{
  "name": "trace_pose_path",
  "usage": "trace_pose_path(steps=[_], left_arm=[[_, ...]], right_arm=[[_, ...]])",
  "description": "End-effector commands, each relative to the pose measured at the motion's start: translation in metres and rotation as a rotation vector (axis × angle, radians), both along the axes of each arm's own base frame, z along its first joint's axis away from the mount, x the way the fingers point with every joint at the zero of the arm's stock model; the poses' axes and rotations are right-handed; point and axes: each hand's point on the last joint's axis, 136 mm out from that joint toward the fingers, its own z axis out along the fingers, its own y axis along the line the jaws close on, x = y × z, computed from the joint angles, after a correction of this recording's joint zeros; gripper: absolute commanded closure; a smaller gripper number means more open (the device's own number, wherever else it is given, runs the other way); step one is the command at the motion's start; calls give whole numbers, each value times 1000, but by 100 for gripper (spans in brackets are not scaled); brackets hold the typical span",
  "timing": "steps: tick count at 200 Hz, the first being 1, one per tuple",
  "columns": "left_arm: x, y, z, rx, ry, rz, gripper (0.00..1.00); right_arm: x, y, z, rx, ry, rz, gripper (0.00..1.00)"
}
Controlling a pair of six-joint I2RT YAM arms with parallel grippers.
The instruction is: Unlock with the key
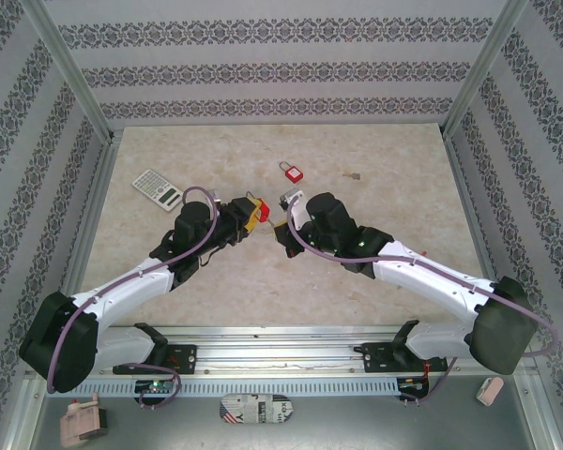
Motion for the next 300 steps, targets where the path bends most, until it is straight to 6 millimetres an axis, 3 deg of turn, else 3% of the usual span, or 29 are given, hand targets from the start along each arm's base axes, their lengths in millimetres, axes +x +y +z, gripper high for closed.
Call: trace_pose_path(steps=[1, 156, 300], left_arm=[[0, 4, 14, 10, -52, 3, 100], [0, -3, 15, 15, -59, -12, 100], [-7, -15, 14, 93, -92, -61, 100]], right_arm=[[5, 4, 17, 34, -23, 9, 100], [3, 7, 9, 35, 7, 20, 100], [20, -1, 9, 35, 38, -50, 100]])
